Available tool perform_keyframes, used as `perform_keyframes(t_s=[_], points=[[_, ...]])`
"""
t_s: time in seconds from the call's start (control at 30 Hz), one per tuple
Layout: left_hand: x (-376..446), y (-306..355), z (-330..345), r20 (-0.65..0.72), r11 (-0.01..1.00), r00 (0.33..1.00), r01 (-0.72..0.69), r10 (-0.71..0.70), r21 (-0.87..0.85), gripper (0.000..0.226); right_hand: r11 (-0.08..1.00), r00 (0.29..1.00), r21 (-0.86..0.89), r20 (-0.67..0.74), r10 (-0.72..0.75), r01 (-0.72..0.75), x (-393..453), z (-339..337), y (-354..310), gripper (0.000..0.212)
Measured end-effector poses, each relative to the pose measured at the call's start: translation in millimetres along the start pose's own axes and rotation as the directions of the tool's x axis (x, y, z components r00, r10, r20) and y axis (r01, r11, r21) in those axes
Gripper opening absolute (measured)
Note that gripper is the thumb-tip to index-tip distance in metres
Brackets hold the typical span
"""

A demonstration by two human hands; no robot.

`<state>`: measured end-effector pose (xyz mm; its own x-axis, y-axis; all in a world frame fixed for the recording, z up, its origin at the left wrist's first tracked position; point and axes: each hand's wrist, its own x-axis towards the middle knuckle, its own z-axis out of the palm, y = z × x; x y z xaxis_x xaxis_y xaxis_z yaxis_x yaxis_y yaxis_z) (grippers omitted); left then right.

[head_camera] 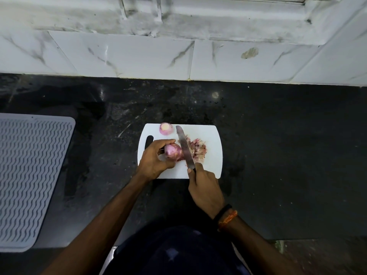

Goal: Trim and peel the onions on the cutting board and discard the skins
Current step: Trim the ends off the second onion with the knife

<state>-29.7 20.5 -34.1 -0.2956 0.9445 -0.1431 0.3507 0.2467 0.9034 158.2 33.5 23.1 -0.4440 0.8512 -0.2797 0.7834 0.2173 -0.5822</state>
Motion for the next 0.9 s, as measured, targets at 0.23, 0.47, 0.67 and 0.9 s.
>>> perform_keyframes(t_s=[0.23,0.47,0.67,0.9], points=[[1.5,7.6,1.8,-0.011,0.994,1.000,0.018,-0.017,0.112,0.070,1.000,1.000,-0.025,-0.026,0.004,-0.005,4.7,2.9,-3.1,0.033],[3.9,17.9,-2.8,0.051,0.990,0.998,0.034,-0.041,0.134,0.064,0.995,1.000,-0.103,-0.007,-0.016,0.015,6.8,3.5,-3.0,0.037],[10.9,20.0,-7.2,0.095,0.982,0.993,0.051,-0.069,0.183,0.061,0.988,1.000,-0.155,0.025,-0.013,0.016,10.3,8.5,-5.6,0.038],[15.1,27.8,-6.3,0.106,0.982,0.990,0.078,-0.097,0.170,0.055,0.990,1.000,-0.144,0.025,0.017,-0.013,15.4,10.6,-8.2,0.041]])
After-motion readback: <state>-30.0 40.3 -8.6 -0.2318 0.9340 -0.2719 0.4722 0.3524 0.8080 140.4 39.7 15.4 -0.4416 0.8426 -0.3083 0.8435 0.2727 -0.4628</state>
